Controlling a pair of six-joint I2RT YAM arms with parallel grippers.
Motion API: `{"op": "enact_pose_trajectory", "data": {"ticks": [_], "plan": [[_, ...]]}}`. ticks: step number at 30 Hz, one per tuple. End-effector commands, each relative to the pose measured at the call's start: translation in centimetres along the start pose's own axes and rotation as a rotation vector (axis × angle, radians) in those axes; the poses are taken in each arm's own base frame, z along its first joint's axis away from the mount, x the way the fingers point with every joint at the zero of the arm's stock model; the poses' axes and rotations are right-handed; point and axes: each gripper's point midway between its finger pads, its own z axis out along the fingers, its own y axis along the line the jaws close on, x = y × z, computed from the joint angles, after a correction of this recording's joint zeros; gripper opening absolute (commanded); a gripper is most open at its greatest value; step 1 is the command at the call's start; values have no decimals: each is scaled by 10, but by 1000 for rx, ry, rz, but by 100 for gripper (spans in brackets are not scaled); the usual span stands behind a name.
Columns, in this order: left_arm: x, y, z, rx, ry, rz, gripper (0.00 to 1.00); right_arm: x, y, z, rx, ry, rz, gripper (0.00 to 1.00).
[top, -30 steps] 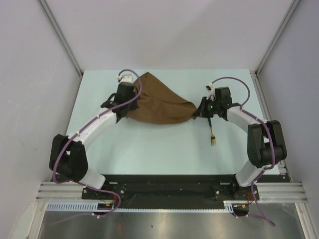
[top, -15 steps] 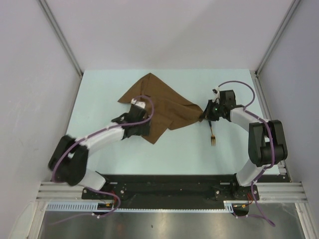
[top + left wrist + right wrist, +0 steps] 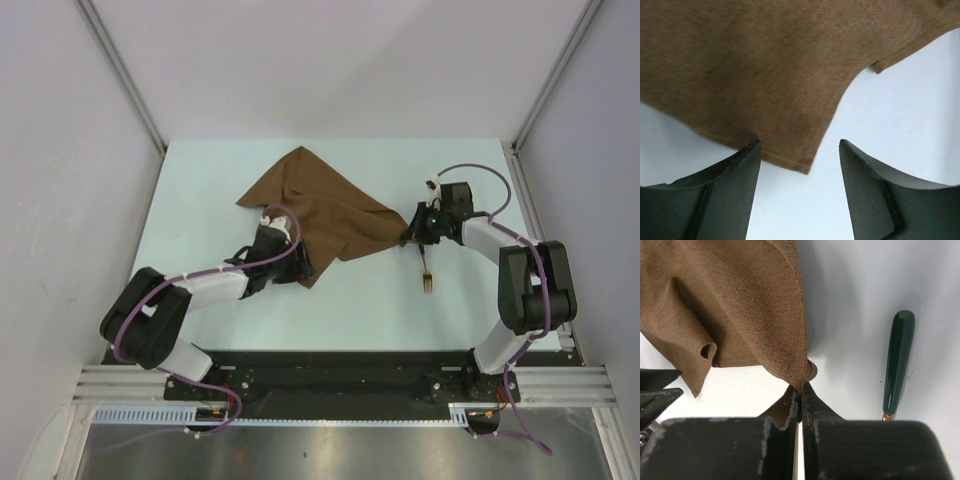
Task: Fold the napkin, place the utensils inside, and roll it up
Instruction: Flatten the napkin out
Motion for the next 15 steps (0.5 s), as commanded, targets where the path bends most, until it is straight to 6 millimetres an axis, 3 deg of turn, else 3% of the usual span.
{"op": "enact_pose_trajectory", "data": {"ticks": [1, 6, 7, 8, 10, 15], "plan": [[-4, -28, 11, 73, -5, -57, 69, -4, 8, -7, -29, -22, -17, 0], [14, -25, 19, -9, 57, -35, 67, -4, 13, -8, -51, -23, -18, 0], [16, -16, 18, -67, 48, -21, 67, -4, 12, -9, -52, -23, -17, 0], [18, -21, 16, -70, 38, 3, 67, -5, 14, -9, -56, -26, -17, 0], [21, -9, 11, -163, 33, 58, 67, -3, 15, -10, -69, -24, -16, 0], [26, -5, 3, -304, -1, 262, 67, -4, 22, -13, -97, -32, -18, 0]]}}
